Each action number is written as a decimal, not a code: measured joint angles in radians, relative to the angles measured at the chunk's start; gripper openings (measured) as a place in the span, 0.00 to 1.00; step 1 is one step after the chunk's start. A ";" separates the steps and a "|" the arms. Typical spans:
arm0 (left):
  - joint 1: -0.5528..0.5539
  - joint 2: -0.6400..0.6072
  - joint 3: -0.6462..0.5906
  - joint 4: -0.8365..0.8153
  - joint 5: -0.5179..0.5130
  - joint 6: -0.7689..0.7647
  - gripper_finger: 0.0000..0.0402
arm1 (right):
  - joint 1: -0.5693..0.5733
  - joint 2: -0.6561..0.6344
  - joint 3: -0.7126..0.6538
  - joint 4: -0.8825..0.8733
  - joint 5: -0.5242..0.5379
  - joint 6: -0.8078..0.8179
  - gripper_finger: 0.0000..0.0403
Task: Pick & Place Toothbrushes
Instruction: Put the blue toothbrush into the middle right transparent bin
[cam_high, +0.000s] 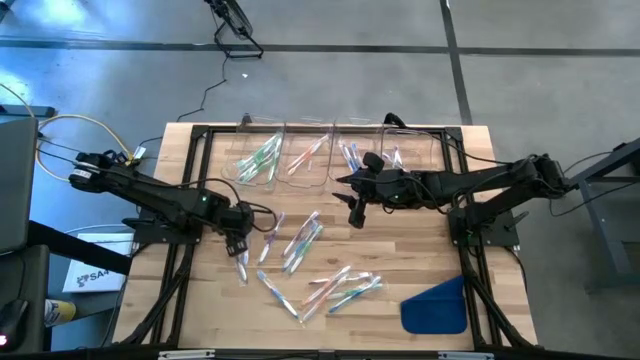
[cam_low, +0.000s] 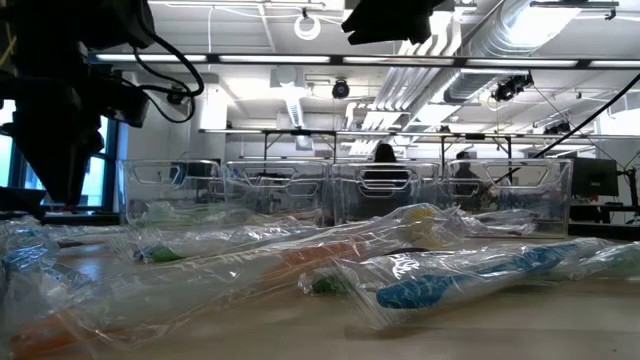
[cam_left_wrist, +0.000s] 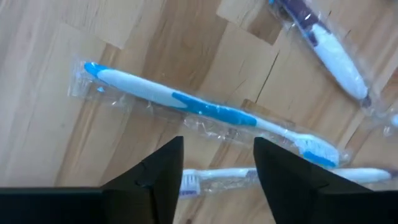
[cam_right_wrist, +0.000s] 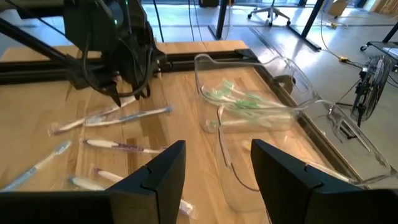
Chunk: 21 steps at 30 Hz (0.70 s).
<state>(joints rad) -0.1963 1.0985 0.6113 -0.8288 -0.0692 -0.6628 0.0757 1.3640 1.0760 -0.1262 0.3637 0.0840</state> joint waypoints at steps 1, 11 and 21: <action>0.000 0.000 0.000 0.005 -0.004 -0.012 0.50 | 0.000 0.000 0.000 -0.003 0.000 0.000 0.44; 0.000 0.058 0.001 0.033 -0.079 -0.115 0.52 | 0.000 0.000 0.000 0.001 0.000 0.000 0.44; 0.000 0.225 0.001 0.118 -0.069 -0.183 0.52 | 0.000 0.000 0.000 0.000 0.000 0.000 0.44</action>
<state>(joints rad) -0.1963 1.3232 0.6121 -0.7110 -0.1386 -0.8457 0.0760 1.3643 1.0760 -0.1265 0.3641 0.0837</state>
